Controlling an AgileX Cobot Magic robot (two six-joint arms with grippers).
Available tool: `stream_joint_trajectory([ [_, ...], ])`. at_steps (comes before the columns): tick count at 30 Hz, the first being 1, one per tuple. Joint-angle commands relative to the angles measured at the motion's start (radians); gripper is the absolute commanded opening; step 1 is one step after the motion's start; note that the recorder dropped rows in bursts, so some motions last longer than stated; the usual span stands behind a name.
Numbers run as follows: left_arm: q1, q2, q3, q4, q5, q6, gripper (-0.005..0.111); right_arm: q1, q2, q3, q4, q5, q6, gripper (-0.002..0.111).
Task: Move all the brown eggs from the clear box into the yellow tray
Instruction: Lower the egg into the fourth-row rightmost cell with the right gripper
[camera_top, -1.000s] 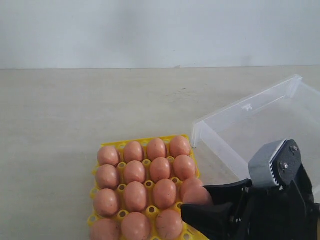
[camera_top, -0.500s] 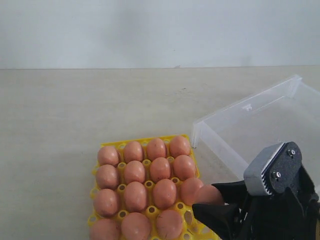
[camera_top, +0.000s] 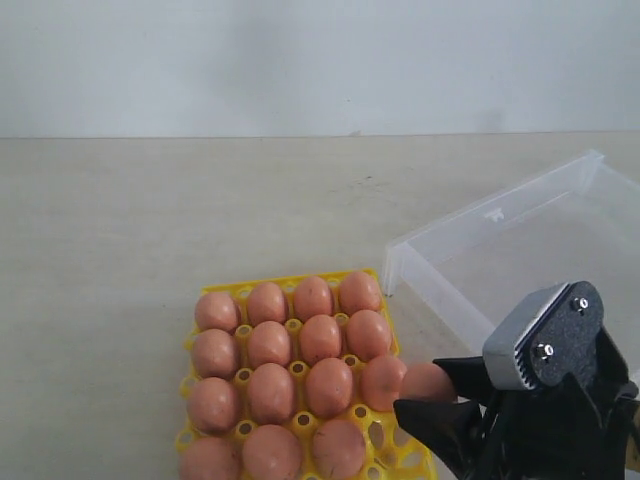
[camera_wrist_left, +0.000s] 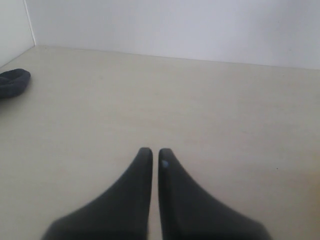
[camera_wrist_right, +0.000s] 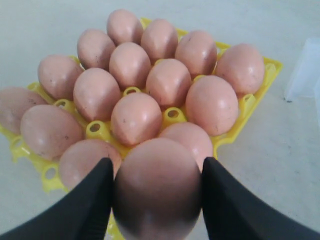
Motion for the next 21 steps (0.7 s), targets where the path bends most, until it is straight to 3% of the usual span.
stream_joint_trajectory([
  [1, -0.003, -0.003, 0.004, 0.000, -0.003, 0.004, 0.004, 0.000, 0.021, 0.001, -0.041, -0.021, -0.003, 0.000],
  [8, -0.003, -0.003, 0.004, 0.000, -0.003, 0.004, 0.004, 0.000, 0.032, -0.003, -0.048, -0.075, 0.002, 0.000],
  [15, -0.003, -0.003, 0.004, 0.000, -0.003, 0.004, 0.004, 0.000, 0.255, -0.060, -0.110, -0.115, 0.022, 0.000],
  [21, -0.003, -0.003, 0.004, 0.000, -0.003, 0.004, 0.004, 0.000, 0.307, -0.060, -0.128, -0.180, 0.022, 0.000],
])
